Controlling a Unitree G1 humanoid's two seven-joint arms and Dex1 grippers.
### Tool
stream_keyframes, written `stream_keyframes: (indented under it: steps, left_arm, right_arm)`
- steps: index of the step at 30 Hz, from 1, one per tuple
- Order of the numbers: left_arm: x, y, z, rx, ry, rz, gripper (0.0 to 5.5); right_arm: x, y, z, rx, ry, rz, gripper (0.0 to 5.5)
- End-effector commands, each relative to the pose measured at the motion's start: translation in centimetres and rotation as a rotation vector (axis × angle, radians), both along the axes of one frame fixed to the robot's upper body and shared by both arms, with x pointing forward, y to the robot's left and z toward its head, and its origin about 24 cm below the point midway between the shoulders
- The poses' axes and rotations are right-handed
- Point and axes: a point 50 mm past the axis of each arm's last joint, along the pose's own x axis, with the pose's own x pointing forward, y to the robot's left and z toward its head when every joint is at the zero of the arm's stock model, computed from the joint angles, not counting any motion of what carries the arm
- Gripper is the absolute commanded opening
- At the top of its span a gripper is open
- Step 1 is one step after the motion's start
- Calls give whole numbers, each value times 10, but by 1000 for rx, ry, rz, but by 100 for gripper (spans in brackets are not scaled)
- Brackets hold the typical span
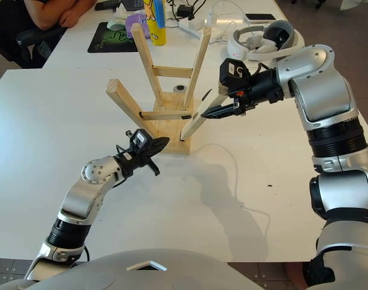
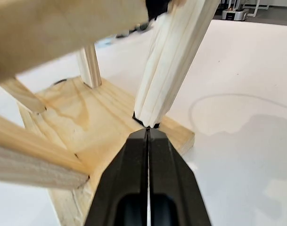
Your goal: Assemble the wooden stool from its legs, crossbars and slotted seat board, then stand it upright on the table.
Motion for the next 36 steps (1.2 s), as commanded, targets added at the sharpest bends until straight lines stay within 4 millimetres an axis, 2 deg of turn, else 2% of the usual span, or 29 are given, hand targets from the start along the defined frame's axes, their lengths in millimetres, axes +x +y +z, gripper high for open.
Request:
stream_keyframes:
  steps: [1,4,10,19,28,36]
  left_arm:
    - [1,3,-18,69,71,53,0]
    - [4,5,-24,103,89,83,0]
    - [7,-4,-33,140,128,82,0]
    - [6,-5,-37,144,157,92,0]
    - [4,-9,-38,132,174,102,0]
    - [3,-11,-39,127,181,101,0]
  right_arm:
    - [-3,4,-34,-64,129,9,205]
    - [0,4,-34,-66,131,9,205]
    - [5,5,-39,-69,149,3,205]
    - [17,19,-42,-69,185,26,205]
    - [9,30,-52,-125,221,117,205]
    - [17,38,-59,-134,243,105,205]
